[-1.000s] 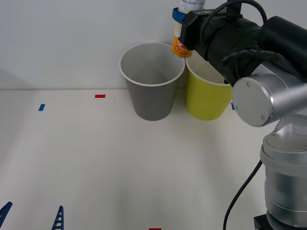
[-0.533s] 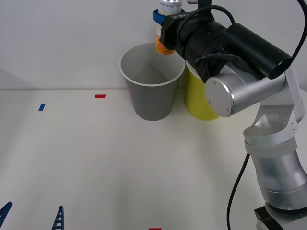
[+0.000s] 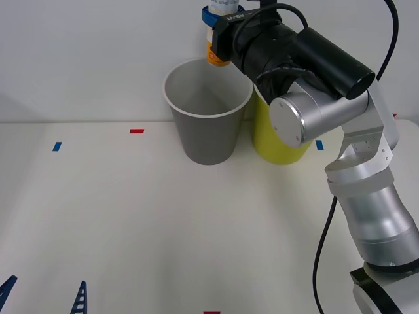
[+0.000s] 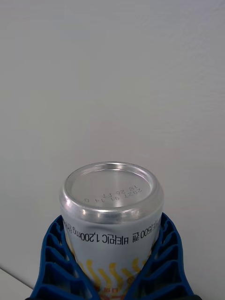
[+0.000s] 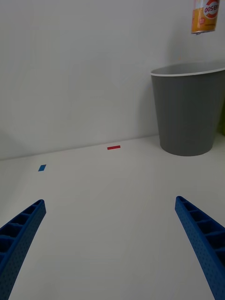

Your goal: Put cans in the gray bin and PET bottles in the light green bin.

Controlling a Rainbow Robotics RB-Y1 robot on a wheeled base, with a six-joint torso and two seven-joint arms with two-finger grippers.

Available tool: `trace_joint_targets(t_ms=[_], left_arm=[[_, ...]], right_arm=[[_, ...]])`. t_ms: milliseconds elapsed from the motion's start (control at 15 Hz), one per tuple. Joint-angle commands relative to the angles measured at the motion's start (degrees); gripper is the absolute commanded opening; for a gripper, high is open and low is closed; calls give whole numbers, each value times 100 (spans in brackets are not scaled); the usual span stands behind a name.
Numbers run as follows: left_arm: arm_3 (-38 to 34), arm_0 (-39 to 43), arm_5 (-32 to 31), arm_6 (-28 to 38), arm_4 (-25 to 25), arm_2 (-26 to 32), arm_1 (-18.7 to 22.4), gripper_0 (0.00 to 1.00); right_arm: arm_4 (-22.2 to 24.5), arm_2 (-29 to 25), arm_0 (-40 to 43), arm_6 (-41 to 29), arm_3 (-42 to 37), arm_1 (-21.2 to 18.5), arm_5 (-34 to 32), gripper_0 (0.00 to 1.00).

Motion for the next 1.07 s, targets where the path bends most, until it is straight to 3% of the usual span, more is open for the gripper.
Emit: trace_joint_targets(t_ms=[67, 933, 1000, 1067], left_arm=[[0, 0, 0, 0, 0, 0, 0, 95], [0, 0, 0, 0, 0, 0, 0, 95], [0, 0, 0, 0, 0, 0, 0, 95], [0, 0, 0, 0, 0, 0, 0, 95]], right_arm=[[-40, 2, -35, -25, -2, -116, 1, 0], [-75, 151, -263, -7, 394, -160, -96, 0], [-13, 151, -272, 10, 394, -143, -96, 15], [4, 151, -272, 19, 394, -134, -96, 68]])
